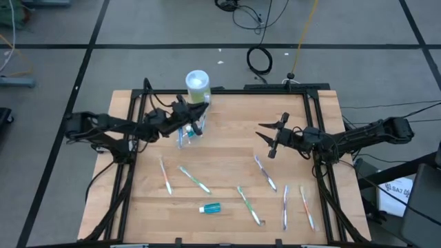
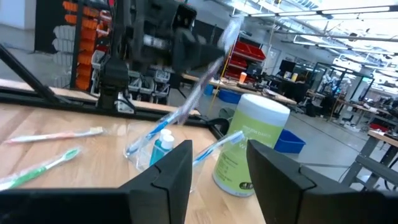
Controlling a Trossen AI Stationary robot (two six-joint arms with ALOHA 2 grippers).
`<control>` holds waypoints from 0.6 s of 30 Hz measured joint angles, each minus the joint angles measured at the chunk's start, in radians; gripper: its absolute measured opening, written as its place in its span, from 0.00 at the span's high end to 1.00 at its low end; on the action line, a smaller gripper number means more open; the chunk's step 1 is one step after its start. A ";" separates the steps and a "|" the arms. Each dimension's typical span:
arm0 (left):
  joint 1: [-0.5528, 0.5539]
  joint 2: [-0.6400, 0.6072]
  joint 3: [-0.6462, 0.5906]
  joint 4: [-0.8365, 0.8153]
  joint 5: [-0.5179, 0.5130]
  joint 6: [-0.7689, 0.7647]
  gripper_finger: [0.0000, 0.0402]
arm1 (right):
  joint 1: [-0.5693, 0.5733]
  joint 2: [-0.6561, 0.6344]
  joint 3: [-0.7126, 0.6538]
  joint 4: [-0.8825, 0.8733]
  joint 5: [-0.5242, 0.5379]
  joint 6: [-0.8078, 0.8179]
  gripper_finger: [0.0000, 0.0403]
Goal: Pick & Place toothbrushing station
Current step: Put the top purple toothbrush into the transparent organizer
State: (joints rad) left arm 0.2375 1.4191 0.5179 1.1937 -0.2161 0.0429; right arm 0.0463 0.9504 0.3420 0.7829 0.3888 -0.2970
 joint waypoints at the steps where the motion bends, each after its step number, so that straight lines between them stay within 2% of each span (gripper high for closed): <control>1: 0.000 0.028 0.000 0.037 -0.002 0.000 0.99 | 0.000 0.000 0.000 0.002 0.000 0.000 0.64; 4: -0.001 0.121 0.000 0.149 -0.026 0.000 0.99 | 0.000 0.001 0.000 -0.003 -0.001 -0.001 0.64; 7: 0.000 0.208 0.000 0.215 -0.119 0.005 0.98 | 0.000 0.001 0.000 -0.001 -0.001 -0.002 0.64; 12: -0.001 0.314 0.000 0.277 -0.170 0.018 0.99 | 0.000 0.001 0.000 -0.002 -0.001 -0.002 0.64; 18: -0.004 0.374 0.000 0.277 -0.249 0.019 0.99 | 0.000 0.001 0.000 -0.003 -0.001 -0.003 0.64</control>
State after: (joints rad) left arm 0.2333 1.7931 0.5174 1.4708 -0.4651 0.0624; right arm 0.0463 0.9512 0.3420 0.7804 0.3878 -0.2996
